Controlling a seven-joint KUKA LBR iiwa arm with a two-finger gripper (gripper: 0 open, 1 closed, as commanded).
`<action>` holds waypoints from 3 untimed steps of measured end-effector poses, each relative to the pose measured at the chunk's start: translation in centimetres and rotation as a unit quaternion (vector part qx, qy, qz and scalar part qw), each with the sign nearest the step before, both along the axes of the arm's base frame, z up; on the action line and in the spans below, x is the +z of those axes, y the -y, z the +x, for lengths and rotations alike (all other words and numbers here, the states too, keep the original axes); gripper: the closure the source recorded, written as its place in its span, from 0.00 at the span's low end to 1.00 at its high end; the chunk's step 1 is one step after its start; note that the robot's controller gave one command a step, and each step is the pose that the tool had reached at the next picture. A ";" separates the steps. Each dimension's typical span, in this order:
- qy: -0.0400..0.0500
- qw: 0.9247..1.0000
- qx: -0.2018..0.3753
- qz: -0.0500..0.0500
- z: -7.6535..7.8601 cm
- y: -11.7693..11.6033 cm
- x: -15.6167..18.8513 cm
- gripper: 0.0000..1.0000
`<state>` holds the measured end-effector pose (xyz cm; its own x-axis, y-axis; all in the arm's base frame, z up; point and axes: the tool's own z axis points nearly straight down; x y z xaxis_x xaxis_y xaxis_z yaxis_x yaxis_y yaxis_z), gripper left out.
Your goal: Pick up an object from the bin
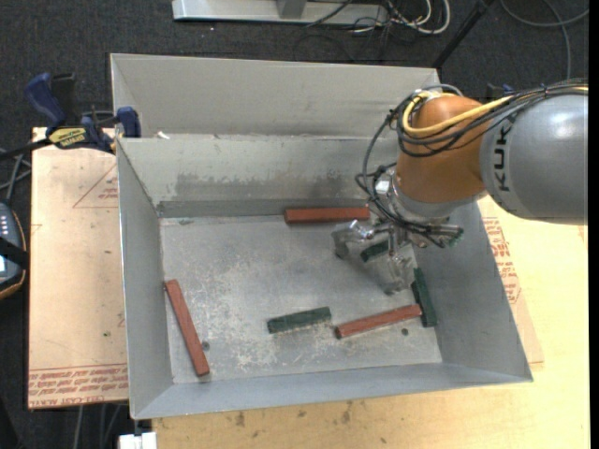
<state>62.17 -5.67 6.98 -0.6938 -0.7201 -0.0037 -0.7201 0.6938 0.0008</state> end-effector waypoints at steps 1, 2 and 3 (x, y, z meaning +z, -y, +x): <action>-0.004 1.000 -0.024 0.001 0.1 2.1 3.7 0.00; 0.006 1.000 -0.013 -0.002 1.7 3.6 6.3 0.00; -0.001 0.991 0.137 0.000 0.9 1.1 0.7 1.00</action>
Offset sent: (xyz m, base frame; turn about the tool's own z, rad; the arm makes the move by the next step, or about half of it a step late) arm 0.0282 -0.0400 0.0314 -0.0705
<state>63.11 -6.75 7.68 -0.4714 -0.8819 -0.0030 -0.8819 0.4714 0.0017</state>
